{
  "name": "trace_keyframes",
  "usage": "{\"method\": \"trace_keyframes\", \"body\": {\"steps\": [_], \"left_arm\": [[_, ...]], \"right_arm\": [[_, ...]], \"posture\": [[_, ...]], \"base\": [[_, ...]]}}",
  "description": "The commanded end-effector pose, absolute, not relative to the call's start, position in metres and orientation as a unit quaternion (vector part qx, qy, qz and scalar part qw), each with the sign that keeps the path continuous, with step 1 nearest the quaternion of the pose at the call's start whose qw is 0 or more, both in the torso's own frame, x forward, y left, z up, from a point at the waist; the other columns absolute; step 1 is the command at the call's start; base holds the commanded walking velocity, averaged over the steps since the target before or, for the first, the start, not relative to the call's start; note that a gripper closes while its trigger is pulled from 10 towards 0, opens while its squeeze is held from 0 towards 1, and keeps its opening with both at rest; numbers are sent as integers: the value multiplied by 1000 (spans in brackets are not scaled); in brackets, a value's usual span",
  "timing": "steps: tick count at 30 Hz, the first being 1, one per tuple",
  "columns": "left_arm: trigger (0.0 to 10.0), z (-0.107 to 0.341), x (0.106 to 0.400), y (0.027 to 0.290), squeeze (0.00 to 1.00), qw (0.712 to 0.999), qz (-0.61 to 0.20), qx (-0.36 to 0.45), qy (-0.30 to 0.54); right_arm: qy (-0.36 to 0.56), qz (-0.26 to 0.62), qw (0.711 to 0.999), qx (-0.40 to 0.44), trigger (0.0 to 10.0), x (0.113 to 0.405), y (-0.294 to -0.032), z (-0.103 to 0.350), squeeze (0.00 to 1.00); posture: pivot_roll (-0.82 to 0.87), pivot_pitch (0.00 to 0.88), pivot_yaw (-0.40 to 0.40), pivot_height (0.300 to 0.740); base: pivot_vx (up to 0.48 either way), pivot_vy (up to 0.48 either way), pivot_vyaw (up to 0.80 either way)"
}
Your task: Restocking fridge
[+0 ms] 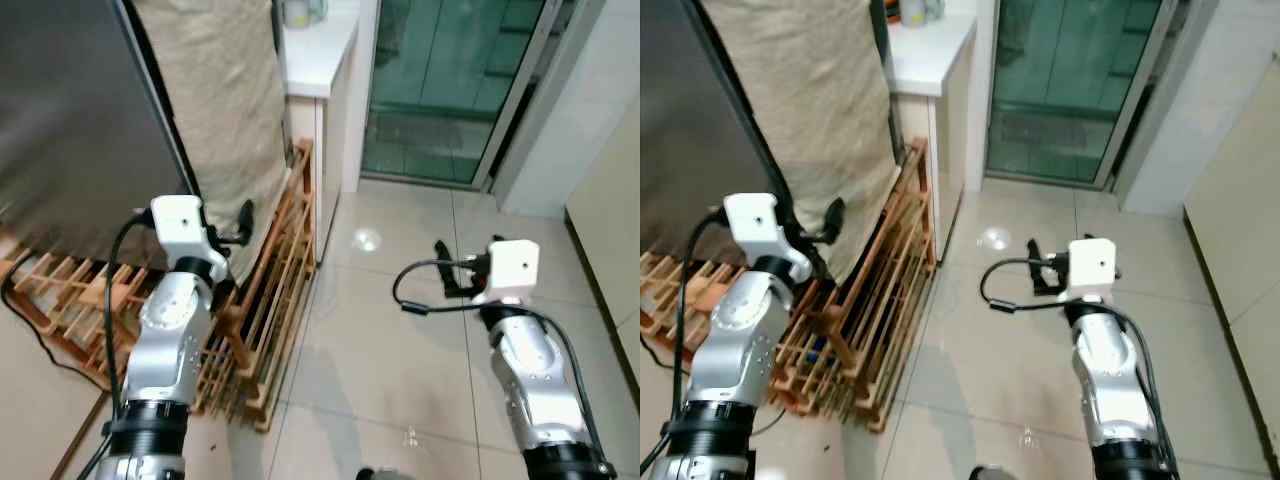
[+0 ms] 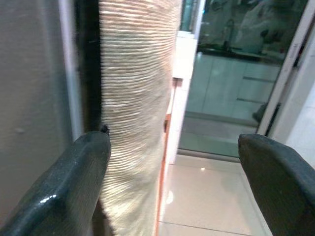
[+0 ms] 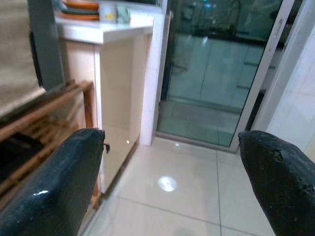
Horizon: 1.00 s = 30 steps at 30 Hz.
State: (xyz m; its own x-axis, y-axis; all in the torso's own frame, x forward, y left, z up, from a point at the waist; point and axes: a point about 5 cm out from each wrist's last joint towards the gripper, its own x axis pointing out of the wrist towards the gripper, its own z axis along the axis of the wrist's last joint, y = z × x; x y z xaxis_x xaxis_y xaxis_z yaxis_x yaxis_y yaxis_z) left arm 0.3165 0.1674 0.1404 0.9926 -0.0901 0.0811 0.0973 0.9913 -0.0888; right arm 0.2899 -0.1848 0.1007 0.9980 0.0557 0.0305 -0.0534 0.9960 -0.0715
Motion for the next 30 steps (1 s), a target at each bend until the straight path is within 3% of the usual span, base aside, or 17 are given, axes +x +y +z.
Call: {"method": "trace_keyframes", "body": {"steps": [1, 11, 13, 30], "left_arm": [[10000, 140, 317, 170, 0, 998, -36, -40, -33], [10000, 156, 317, 186, 0, 995, 42, -77, -57], [10000, 161, 321, 178, 0, 992, 20, -107, -60], [10000, 188, 335, 149, 0, 989, -42, -109, -85]], "right_arm": [[-26, 39, 998, -40, 10000, 290, -180, 104, 0], [-29, 40, 998, -41, 10000, 288, -179, 104, 0], [-30, 41, 998, -40, 10000, 288, -178, 105, 0], [-36, 37, 998, -36, 10000, 289, -175, 108, 0]], "posture": [[-65, 0, 40, 740], [-68, 0, 40, 740], [-69, 0, 40, 740], [-86, 0, 53, 740]], "base": [[0, 0, 0], [0, 0, 0], [0, 0, 0], [0, 0, 0]]}}
